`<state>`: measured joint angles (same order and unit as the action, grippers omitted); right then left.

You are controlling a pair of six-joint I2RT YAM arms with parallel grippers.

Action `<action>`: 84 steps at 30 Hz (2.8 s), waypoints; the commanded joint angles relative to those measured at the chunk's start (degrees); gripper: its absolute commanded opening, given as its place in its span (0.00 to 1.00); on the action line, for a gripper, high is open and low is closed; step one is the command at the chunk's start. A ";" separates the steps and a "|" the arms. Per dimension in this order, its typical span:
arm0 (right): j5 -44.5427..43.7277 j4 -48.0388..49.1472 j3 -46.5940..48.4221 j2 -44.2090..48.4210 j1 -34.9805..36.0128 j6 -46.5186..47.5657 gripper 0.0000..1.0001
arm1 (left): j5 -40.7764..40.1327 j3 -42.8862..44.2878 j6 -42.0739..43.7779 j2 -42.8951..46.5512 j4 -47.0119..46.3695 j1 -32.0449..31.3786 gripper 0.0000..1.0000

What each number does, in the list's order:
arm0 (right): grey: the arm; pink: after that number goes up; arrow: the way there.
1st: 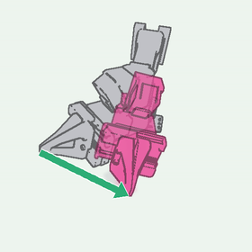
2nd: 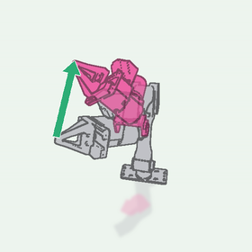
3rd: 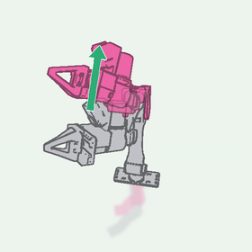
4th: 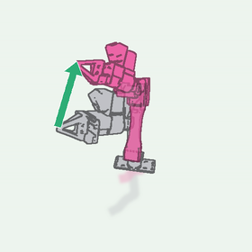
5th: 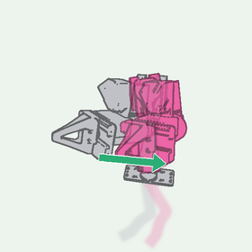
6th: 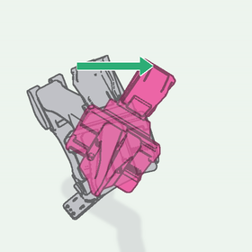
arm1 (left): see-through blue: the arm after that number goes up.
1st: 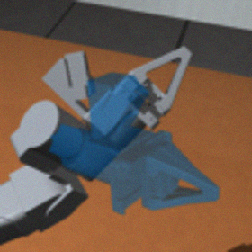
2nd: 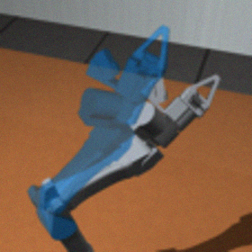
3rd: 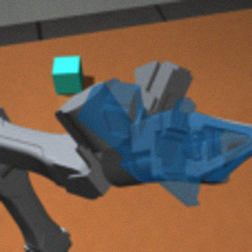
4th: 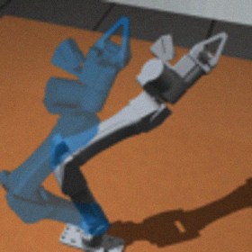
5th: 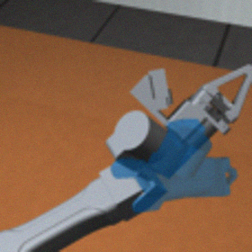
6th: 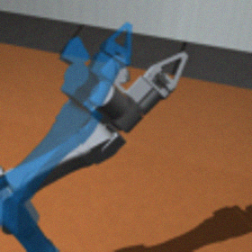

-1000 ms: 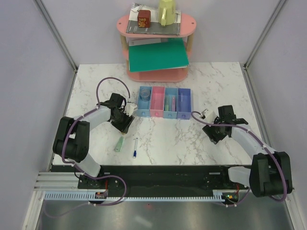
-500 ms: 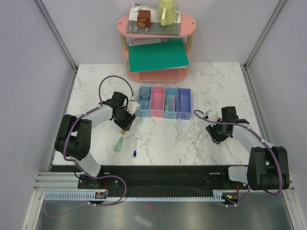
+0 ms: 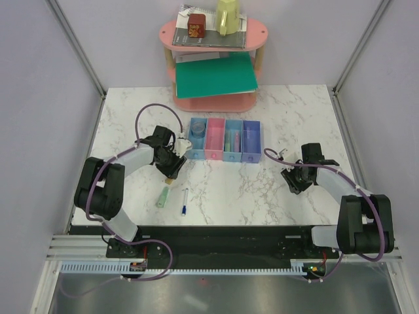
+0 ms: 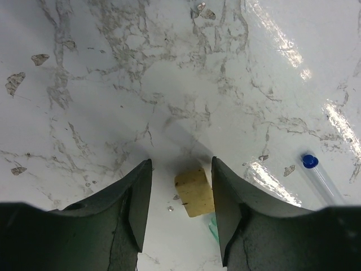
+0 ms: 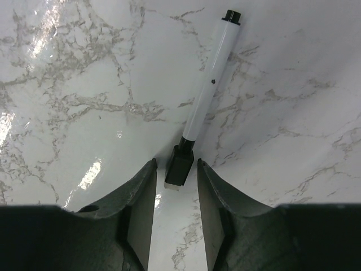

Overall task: Sort the stationery into containers
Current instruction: Pick up the stationery from the center of the board, then place the pen in the storage box, then place the stationery in the storage box.

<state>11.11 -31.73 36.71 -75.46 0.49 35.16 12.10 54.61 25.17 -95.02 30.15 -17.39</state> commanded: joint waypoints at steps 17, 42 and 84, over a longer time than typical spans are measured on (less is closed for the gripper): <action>1.10 -0.97 1.35 1.37 -0.14 0.79 0.10 | -0.32 -4.95 -4.43 2.48 4.48 -0.54 0.31; 6.62 -7.83 19.52 8.05 -0.23 -8.60 0.05 | 5.04 28.69 -11.01 6.35 20.74 -2.03 0.02; 13.15 20.12 28.95 -21.66 11.81 -28.39 0.05 | 2.40 58.07 -15.94 -30.93 10.19 -12.58 0.11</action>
<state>24.84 -14.15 66.02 -96.66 11.60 6.83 15.09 113.58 8.47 -125.54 42.98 -29.67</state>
